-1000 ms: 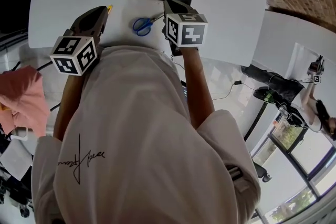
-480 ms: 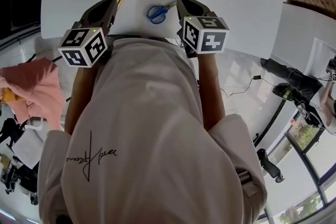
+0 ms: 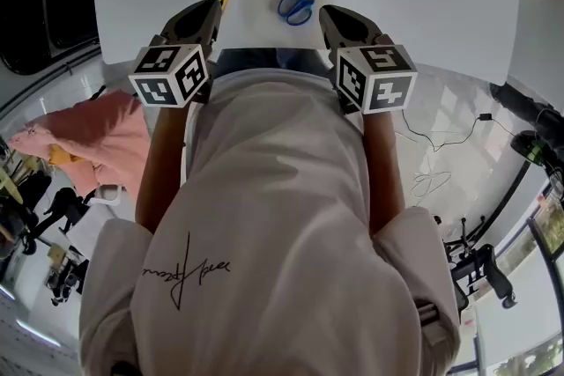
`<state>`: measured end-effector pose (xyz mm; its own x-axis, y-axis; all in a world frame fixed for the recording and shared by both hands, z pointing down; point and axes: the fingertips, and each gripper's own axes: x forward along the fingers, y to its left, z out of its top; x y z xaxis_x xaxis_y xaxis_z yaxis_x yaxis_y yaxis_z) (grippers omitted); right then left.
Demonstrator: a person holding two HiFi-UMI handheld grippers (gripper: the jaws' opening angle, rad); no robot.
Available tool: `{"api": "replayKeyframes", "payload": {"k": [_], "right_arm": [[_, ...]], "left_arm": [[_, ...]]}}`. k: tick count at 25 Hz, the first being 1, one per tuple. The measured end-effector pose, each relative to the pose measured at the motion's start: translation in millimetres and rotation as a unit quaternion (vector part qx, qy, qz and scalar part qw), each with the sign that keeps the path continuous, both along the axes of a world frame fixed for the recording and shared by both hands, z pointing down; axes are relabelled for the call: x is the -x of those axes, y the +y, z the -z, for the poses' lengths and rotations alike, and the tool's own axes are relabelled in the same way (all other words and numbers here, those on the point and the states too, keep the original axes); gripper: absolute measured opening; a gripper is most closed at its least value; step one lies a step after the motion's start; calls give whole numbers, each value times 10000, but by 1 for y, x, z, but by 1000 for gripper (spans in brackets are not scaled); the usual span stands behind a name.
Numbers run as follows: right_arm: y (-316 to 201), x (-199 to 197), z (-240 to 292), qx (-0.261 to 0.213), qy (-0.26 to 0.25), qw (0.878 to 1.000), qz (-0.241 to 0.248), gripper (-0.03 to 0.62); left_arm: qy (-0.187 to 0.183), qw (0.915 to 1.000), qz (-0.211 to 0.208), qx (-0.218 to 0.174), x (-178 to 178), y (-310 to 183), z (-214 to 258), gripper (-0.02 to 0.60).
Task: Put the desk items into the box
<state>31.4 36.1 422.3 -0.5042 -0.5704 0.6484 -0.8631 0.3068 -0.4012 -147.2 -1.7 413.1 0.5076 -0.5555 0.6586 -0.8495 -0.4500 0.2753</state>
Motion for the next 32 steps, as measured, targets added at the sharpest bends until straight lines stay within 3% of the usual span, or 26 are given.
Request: {"api": "replayKeyframes", "payload": {"k": [5,13,32], "right_arm": [[15,4,-11,142,-145,9998,-7,26],[32,15,-16,289,-313,9991,-27,26],[17,38,-7,189,-130,9989,410,26]], "left_arm": [[-397,9990,-191,125,5,-4,-19,6],[-737,9954,-507,348,10,-5,-46,8],[-946,9925,-398,671,20,-6,-103,84]]}}
